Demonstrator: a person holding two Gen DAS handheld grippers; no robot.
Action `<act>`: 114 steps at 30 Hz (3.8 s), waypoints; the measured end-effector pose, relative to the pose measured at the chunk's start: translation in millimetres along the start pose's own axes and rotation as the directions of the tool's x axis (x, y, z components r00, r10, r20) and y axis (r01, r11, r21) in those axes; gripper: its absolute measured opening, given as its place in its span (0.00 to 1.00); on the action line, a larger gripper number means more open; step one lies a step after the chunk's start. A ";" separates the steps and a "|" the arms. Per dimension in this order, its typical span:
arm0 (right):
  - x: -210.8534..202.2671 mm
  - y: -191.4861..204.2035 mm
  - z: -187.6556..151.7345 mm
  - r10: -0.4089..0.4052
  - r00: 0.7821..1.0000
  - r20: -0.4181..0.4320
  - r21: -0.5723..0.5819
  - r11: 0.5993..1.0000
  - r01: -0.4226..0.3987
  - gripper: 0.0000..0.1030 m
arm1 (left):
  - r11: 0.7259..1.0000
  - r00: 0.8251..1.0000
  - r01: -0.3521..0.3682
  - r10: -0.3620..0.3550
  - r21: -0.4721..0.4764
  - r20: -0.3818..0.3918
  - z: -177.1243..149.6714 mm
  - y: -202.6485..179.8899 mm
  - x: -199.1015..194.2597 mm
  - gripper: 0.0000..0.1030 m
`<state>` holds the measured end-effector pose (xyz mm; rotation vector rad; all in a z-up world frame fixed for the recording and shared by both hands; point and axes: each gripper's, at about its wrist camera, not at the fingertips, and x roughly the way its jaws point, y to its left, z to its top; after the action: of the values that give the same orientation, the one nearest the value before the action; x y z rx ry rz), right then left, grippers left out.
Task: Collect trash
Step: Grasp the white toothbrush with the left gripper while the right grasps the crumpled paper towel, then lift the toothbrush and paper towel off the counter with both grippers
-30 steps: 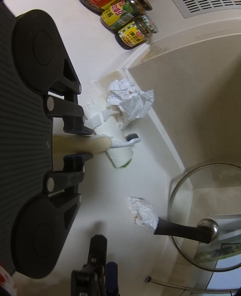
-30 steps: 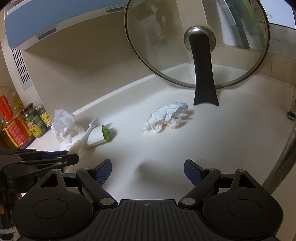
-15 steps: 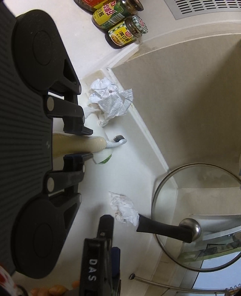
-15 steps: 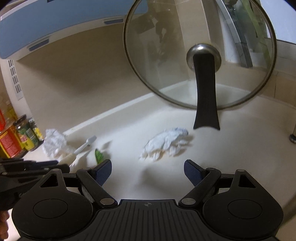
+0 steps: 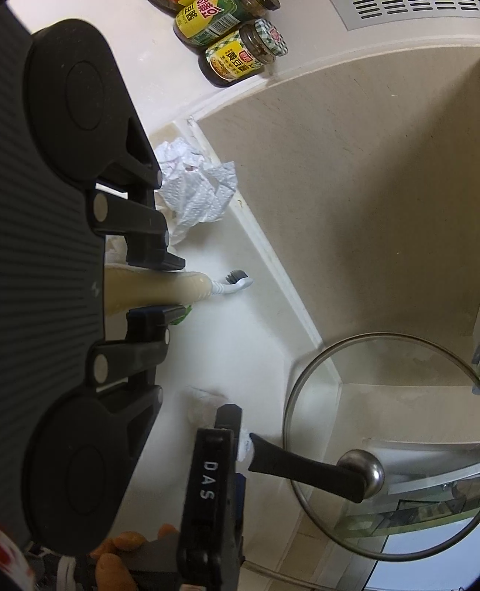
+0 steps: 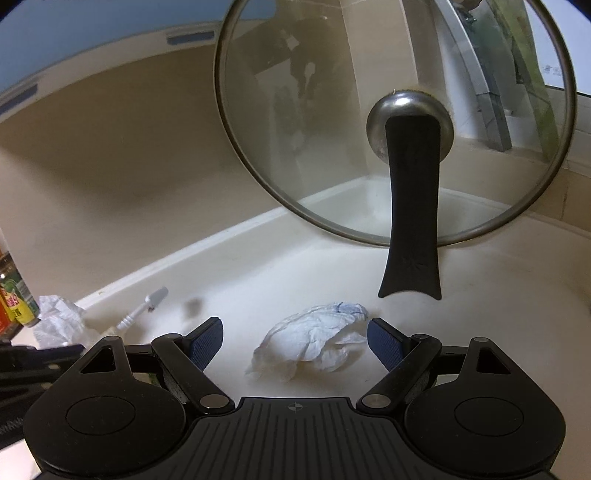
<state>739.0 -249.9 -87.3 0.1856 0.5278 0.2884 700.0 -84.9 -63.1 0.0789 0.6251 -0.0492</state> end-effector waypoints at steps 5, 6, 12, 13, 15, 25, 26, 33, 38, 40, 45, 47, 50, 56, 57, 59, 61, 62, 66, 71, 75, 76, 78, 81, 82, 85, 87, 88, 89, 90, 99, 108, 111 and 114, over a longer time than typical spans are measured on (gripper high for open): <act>8.4 -4.2 -0.6 0.001 1.000 -0.011 -0.008 1.000 -0.001 0.83 | 1.000 1.000 -0.004 0.004 -0.005 0.003 5.3 -0.1 8.1 0.17; 9.8 -4.9 -0.7 0.001 1.000 -0.013 -0.011 1.000 -0.001 0.83 | 1.000 1.000 -0.004 0.004 -0.005 0.003 6.4 -0.3 9.7 0.17; 16.9 -8.7 -0.8 0.000 1.000 -0.028 -0.027 1.000 -0.001 0.74 | 1.000 1.000 -0.001 0.001 0.003 0.003 12.3 -4.3 18.2 0.17; 17.9 -9.8 -1.1 0.002 0.999 -0.034 -0.024 1.000 -0.003 0.73 | 1.000 1.000 -0.001 0.001 0.003 0.003 13.0 -5.0 19.1 0.17; 18.7 -11.2 -0.9 0.005 0.999 -0.039 -0.022 1.000 -0.006 0.66 | 1.000 1.000 -0.003 0.003 0.004 0.004 14.0 -5.5 19.4 0.17; 10.3 -7.9 -7.2 0.023 0.999 -0.034 -0.049 0.999 -0.025 0.22 | 1.000 1.000 0.000 0.000 0.008 0.001 14.2 -8.2 12.8 0.17; 7.6 -6.5 -8.0 0.026 0.999 -0.029 -0.052 0.998 -0.027 0.22 | 1.000 1.000 0.000 0.000 0.007 0.000 13.9 -8.1 11.3 0.17; -18.6 3.8 -9.0 0.050 0.999 0.002 -0.078 0.996 -0.050 0.22 | 1.000 1.000 0.009 -0.009 -0.006 0.003 13.7 -6.7 -2.5 0.17; -38.4 5.2 -9.5 0.075 0.997 0.010 -0.066 0.995 -0.074 0.22 | 1.000 1.000 0.018 -0.018 -0.007 0.013 12.1 -9.1 -20.0 0.17; -47.2 4.8 -11.0 0.088 0.996 0.007 -0.061 0.994 -0.087 0.22 | 1.000 1.000 0.027 -0.027 -0.007 0.013 9.7 -10.8 -28.4 0.17; -77.0 0.9 -22.4 0.121 0.992 -0.026 -0.044 0.992 -0.122 0.22 | 0.998 0.998 0.062 -0.063 -0.008 -0.011 -10.3 -14.1 -55.6 0.17; -89.1 -1.5 -30.0 0.135 0.990 -0.044 -0.037 0.990 -0.136 0.22 | 0.997 0.997 0.071 -0.071 -0.004 -0.031 -23.2 -16.4 -65.4 0.17; -107.1 -6.7 -43.8 0.169 0.982 -0.081 -0.001 0.985 -0.170 0.22 | 0.997 0.995 0.080 -0.080 0.000 -0.067 -42.6 -18.8 -77.3 0.17; -132.3 -10.4 -65.4 0.212 0.967 -0.139 0.058 0.977 -0.205 0.22 | 0.996 0.986 0.087 -0.091 -0.034 -0.139 -70.5 -17.9 -88.7 0.17; -134.1 -11.4 -67.4 0.214 0.966 -0.144 0.067 0.976 -0.206 0.22 | 0.995 0.985 0.088 -0.093 -0.040 -0.146 -74.1 -17.7 -89.8 0.17; -137.0 -12.6 -70.4 0.210 0.966 -0.151 0.071 0.977 -0.201 0.22 | 0.994 0.982 0.093 -0.100 -0.052 -0.159 -77.2 -17.7 -91.3 0.17; -136.6 -14.1 -71.1 0.211 0.965 -0.156 0.080 0.976 -0.200 0.22 | 0.994 0.980 0.093 -0.103 -0.065 -0.172 -79.1 -17.3 -90.8 0.17; -136.4 -15.3 -71.5 0.211 0.964 -0.159 0.087 0.976 -0.200 0.22 | 0.993 0.978 0.095 -0.106 -0.068 -0.181 -79.5 -17.6 -89.7 0.17; -135.5 -19.6 -70.4 0.206 0.966 -0.157 0.096 0.977 -0.193 0.22 | 0.993 0.973 0.089 -0.104 -0.081 -0.207 -78.5 -18.4 -84.3 0.18; -134.9 -25.3 -69.8 0.204 0.968 -0.148 0.108 0.976 -0.189 0.22 | 0.995 0.970 0.073 -0.087 -0.068 -0.229 -73.6 -22.7 -73.1 0.32; -135.1 -29.7 -69.9 0.201 0.969 -0.142 0.119 0.976 -0.185 0.22 | 0.997 0.969 0.063 -0.071 -0.041 -0.235 -70.2 -29.1 -63.9 0.32; -135.0 -30.7 -70.0 0.201 0.969 -0.142 0.121 0.975 -0.185 0.22 | 0.998 0.969 0.059 -0.066 -0.036 -0.237 -69.4 -30.1 -61.2 0.31; -134.7 -33.1 -69.9 0.200 0.970 -0.141 0.124 0.975 -0.183 0.22 | 0.998 0.968 0.063 -0.068 -0.029 -0.242 -68.2 -31.9 -56.6 0.31; -134.7 -36.6 -70.0 0.195 0.971 -0.140 0.131 0.975 -0.177 0.22 | 0.998 0.968 0.059 -0.059 -0.005 -0.243 -67.7 -36.2 -54.0 0.26; -135.0 -37.5 -70.0 0.193 0.971 -0.138 0.133 0.976 -0.175 0.22 | 0.998 0.968 0.062 -0.060 -0.002 -0.243 -67.4 -36.7 -53.9 0.23; -136.0 -38.9 -70.6 0.189 0.972 -0.138 0.136 0.976 -0.171 0.22 | 0.998 0.967 0.062 -0.062 -0.004 -0.247 -67.3 -36.7 -54.6 0.18; -136.9 -38.7 -71.2 0.189 0.972 -0.138 0.135 0.976 -0.170 0.22 | 0.998 0.966 0.063 -0.061 -0.001 -0.250 -67.8 -37.2 -56.1 0.18; -137.0 -38.7 -71.4 0.188 0.972 -0.138 0.136 0.976 -0.170 0.22 | 0.998 0.966 0.064 -0.062 0.002 -0.251 -68.4 -37.6 -56.9 0.18; -136.8 -38.7 -71.5 0.188 0.972 -0.138 0.136 0.976 -0.169 0.22 | 0.998 0.966 0.063 -0.059 0.006 -0.250 -69.2 -38.1 -58.0 0.18; -137.6 -38.4 -71.9 0.187 0.973 -0.138 0.136 0.976 -0.169 0.22 | 0.998 0.967 0.059 -0.055 0.010 -0.250 -70.0 -38.6 -59.2 0.18; -150.0 -30.2 -73.1 0.183 0.974 -0.136 0.115 0.979 -0.168 0.22 | 0.998 0.978 0.062 -0.062 -0.008 -0.197 -68.9 -32.4 -87.2 0.17; -187.9 -5.7 -76.8 0.174 0.979 -0.104 0.082 0.983 -0.166 0.22 | 0.993 0.986 0.102 -0.109 -0.057 -0.127 -79.1 -9.2 -141.1 0.17; -208.0 8.3 -81.3 0.169 0.982 -0.085 0.077 0.984 -0.163 0.22 | 0.990 0.986 0.123 -0.129 -0.062 -0.106 -86.6 2.7 -163.6 0.17; -230.4 24.5 -89.1 0.157 0.985 -0.068 0.085 0.985 -0.151 0.22 | 0.985 0.983 0.152 -0.159 -0.080 -0.089 -95.5 17.0 -187.5 0.17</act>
<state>497.2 -291.0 -49.1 0.2948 0.6001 0.4266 493.7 -55.4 -29.3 -0.0383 0.7268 -0.1747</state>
